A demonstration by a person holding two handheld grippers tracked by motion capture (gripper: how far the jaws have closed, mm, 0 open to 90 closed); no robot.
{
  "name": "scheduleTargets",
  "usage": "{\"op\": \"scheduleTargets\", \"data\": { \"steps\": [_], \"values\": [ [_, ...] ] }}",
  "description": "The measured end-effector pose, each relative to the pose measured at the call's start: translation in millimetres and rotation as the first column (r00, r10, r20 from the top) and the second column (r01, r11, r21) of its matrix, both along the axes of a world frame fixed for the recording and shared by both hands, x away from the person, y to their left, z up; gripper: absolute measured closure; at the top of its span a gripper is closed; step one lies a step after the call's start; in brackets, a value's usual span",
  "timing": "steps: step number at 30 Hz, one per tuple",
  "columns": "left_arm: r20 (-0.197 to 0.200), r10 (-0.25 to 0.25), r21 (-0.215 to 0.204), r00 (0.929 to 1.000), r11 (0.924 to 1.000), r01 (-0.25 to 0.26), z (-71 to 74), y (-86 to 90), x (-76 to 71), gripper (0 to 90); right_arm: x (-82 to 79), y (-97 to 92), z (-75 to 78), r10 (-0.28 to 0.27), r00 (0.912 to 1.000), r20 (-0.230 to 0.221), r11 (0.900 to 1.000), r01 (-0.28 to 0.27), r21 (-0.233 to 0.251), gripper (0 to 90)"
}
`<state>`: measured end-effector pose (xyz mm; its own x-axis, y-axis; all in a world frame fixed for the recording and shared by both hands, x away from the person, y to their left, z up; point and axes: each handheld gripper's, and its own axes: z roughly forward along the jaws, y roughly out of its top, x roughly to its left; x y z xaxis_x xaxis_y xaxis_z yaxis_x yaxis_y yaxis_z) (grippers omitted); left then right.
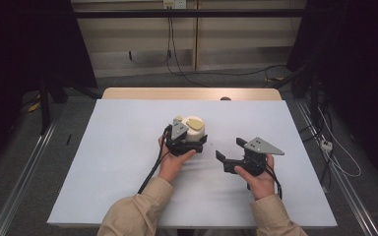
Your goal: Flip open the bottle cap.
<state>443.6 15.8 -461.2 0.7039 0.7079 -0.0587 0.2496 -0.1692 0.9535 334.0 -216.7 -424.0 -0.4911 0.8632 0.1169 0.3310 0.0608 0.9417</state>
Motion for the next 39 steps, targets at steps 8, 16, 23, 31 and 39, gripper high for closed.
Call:
{"op": "scheduleTargets", "data": {
  "steps": [8,16,23,31,39],
  "values": [
    [0.000,0.003,-0.001,1.0000,1.0000,-0.003,-0.1,-0.3,-0.4,5.1,4.4,2.5,4.8,0.003,1.0000,-0.002,1.0000,-0.003,-0.001,14.1],
    [0.002,0.003,0.004,1.0000,1.0000,-0.003,-0.1,-0.4,-0.4,5.0,9.2,5.3,6.6,0.011,0.9999,-0.011,0.9999,-0.011,-0.006,17.7],
    [0.007,0.002,0.011,1.0000,0.9999,-0.002,0.1,-0.2,-0.1,5.1,11.9,7.3,7.9,0.024,0.9996,-0.015,0.9997,-0.024,-0.009,20.3],
    [0.008,0.004,0.014,1.0000,0.9999,-0.004,0.1,-0.5,-0.5,5.1,14.7,7.3,9.5,0.030,0.9993,-0.020,0.9995,-0.031,-0.012,22.5],
    [0.010,0.006,0.011,0.9999,0.9999,-0.006,0.0,-1.1,-0.5,5.0,18.6,10.5,13.3,0.045,0.9987,-0.024,0.9988,-0.045,-0.019,26.7]
  ]
}}
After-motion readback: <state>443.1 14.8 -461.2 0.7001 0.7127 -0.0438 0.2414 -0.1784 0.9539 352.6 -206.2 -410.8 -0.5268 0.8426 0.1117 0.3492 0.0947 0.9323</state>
